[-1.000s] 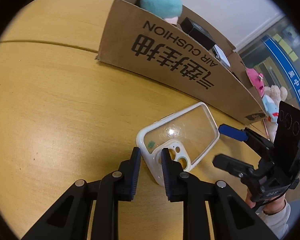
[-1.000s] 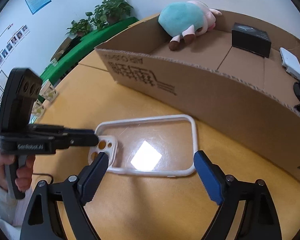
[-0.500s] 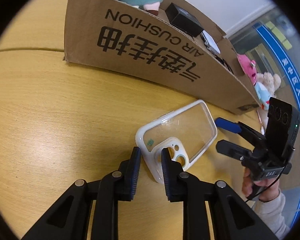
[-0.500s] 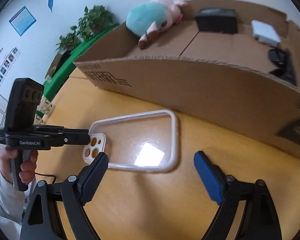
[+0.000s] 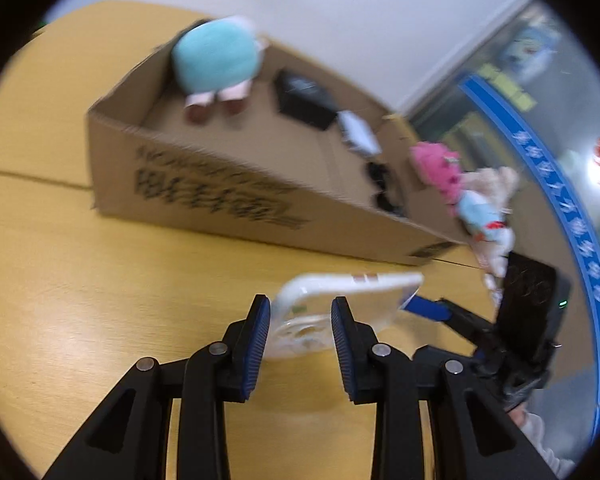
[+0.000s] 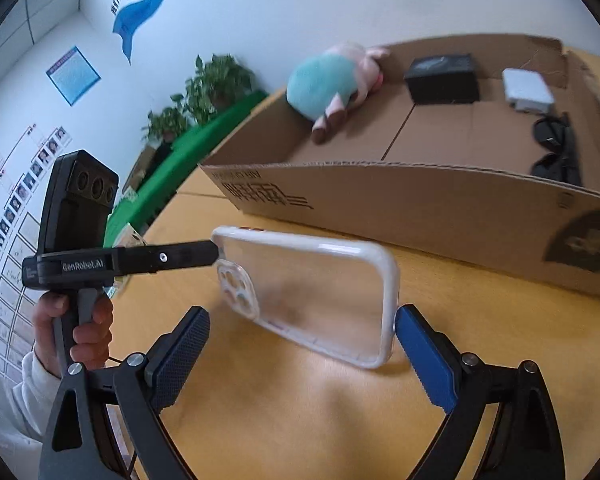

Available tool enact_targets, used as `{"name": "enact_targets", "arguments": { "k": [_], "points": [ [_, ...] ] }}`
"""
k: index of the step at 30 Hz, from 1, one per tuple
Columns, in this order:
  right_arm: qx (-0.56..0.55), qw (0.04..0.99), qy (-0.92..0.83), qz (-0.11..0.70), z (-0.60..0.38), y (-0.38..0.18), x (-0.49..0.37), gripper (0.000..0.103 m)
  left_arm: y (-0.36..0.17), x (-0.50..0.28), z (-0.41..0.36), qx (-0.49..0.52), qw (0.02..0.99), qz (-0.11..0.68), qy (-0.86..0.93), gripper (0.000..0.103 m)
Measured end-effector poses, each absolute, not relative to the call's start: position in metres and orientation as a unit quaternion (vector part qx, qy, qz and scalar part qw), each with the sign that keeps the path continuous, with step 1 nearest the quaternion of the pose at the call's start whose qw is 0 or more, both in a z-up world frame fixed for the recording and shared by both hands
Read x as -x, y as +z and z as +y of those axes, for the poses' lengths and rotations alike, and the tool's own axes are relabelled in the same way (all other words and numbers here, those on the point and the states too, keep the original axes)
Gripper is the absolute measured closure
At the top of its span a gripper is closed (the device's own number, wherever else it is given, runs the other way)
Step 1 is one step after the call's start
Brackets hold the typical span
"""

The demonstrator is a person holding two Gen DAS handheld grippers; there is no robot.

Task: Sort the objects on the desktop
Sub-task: 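Close both grippers on the white rim of the clear phone case, then lift the phone case with both grippers into the box and release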

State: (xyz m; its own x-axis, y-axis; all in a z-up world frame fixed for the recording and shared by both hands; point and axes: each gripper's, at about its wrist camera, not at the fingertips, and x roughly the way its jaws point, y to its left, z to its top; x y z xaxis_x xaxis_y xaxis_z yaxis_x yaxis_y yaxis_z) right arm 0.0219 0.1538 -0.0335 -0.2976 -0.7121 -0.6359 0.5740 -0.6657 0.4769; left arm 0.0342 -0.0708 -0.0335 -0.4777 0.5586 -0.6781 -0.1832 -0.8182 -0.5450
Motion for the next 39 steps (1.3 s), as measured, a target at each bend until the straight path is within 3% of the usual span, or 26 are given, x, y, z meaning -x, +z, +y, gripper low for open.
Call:
{"name": "enact_targets", "arguments": {
  "k": [4,11,17,19,21,25,28,32,39],
  "points": [
    [-0.411,0.409,-0.810,-0.085,0.170,-0.029,-0.050,0.008,-0.038,-0.046,-0.064,0.466,0.251,-0.187,0.827,0.073],
    [-0.435,0.358,-0.823,-0.080,0.190,-0.042,-0.053,0.010,-0.075,-0.034,-0.054,0.531,0.213,-0.164,0.804,0.073],
    [-0.465,0.313,-0.828,0.003,0.175,-0.047,-0.054,0.041,-0.086,-0.031,-0.053,0.549,0.193,-0.147,0.800,0.077],
    [-0.468,0.298,-0.831,0.036,0.169,-0.051,-0.059,0.053,-0.086,-0.033,-0.050,0.550,0.193,-0.137,0.801,0.091],
    [-0.477,0.294,-0.826,0.055,0.163,-0.057,-0.060,0.074,-0.086,-0.034,-0.047,0.552,0.190,-0.129,0.801,0.095],
    [-0.474,0.269,-0.835,0.081,0.158,-0.062,-0.062,0.089,-0.086,-0.036,-0.046,0.548,0.183,-0.125,0.807,0.096],
    [-0.473,0.263,-0.839,0.055,0.165,-0.061,-0.060,0.091,-0.078,-0.038,-0.044,0.538,0.186,-0.128,0.812,0.096],
    [-0.440,0.260,-0.859,0.041,0.172,-0.033,-0.064,0.091,-0.028,-0.039,-0.040,0.489,0.202,-0.114,0.841,0.096],
    [-0.328,0.245,-0.912,0.029,0.183,0.066,-0.044,0.091,0.075,-0.009,-0.031,0.384,0.230,-0.072,0.891,0.096]
  ]
}}
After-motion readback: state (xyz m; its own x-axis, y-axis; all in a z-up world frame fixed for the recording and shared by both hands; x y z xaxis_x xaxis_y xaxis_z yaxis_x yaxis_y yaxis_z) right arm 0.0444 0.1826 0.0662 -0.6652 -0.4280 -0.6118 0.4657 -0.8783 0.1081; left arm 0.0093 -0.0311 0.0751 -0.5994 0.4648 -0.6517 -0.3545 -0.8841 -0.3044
